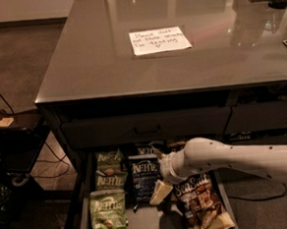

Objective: Pick blue chip bag from middle drawer and place on counter

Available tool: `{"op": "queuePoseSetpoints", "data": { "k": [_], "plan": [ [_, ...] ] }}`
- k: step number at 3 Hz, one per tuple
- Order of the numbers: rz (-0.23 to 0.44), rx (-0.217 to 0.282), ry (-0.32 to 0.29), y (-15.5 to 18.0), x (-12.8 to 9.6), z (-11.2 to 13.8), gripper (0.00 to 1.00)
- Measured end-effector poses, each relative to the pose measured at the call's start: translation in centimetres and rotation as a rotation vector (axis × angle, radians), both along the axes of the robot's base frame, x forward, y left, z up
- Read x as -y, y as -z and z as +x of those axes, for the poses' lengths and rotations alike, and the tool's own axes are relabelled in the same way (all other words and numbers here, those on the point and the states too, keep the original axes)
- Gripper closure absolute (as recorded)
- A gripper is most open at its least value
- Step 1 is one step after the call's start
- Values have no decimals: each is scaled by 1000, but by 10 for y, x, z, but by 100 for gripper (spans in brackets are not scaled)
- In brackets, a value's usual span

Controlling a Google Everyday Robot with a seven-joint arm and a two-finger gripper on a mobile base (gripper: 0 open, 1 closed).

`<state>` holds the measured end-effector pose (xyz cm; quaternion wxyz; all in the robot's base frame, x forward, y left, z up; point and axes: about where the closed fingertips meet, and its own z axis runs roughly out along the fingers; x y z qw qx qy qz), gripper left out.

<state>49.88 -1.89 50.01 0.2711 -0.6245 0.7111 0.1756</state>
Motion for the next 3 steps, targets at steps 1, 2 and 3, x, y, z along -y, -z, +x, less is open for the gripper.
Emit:
{"op": "queuePoseSetpoints", "data": {
  "k": [1,2,3],
  "plan": [
    [-38,36,-9,4,2,-2,0],
    [-53,108,-14,24,7,4,0],
    [-36,176,-36,39,3,14,0]
  ]
}}
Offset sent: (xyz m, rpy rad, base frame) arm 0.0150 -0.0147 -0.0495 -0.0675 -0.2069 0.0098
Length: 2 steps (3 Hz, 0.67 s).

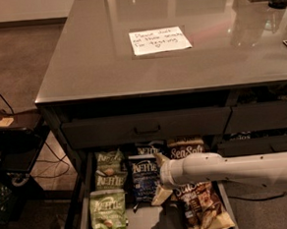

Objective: Pick blue chip bag from middle drawer and place on counter

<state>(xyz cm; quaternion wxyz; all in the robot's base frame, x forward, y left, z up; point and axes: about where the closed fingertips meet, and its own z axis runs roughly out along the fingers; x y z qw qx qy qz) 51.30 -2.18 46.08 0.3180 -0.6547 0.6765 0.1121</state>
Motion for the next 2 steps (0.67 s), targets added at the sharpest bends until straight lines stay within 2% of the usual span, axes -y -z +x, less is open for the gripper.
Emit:
{"op": "queuePoseSetpoints", "data": {
  "k": [2],
  "plan": [
    [59,61,-54,26,-12,21,0]
  ]
}}
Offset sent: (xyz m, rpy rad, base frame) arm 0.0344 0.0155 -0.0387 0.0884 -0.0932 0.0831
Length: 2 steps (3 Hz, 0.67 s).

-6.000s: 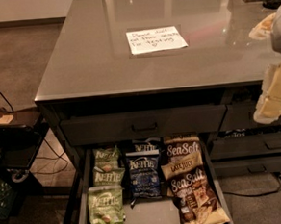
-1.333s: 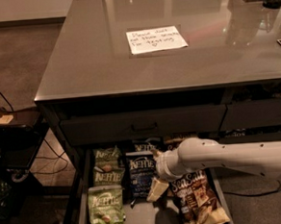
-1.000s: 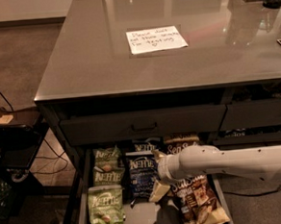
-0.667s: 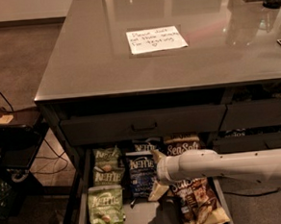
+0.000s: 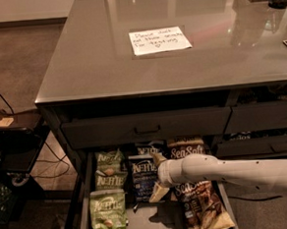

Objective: Pick blue chip bag from middle drawer and place on counter

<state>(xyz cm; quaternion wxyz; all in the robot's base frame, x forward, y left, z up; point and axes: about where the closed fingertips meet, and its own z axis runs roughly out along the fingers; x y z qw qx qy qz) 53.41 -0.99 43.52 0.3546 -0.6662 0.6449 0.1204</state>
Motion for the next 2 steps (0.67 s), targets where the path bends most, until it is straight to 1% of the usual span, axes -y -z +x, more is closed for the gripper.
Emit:
{"op": "queuePoseSetpoints", "data": {
  "k": [1,2],
  "plan": [
    [-1,-6,-7,17,1,8,0],
    [-16,-29,-5,35,5,13,0]
  ]
}}
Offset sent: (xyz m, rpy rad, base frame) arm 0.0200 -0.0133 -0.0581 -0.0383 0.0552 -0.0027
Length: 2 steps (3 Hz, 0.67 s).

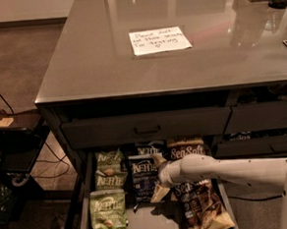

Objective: Pick blue chip bag from middle drawer and place on counter

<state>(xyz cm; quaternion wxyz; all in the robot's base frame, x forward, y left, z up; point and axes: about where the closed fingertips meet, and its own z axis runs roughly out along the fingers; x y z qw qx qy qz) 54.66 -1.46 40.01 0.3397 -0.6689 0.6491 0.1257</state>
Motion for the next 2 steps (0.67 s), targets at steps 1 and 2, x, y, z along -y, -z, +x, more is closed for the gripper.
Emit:
{"op": "queuePoseSetpoints", "data": {
  "k": [1,2],
  "plan": [
    [-10,-19,-1,16,2,4,19],
    [-9,-16,-5,22,1,6,40]
  ]
}}
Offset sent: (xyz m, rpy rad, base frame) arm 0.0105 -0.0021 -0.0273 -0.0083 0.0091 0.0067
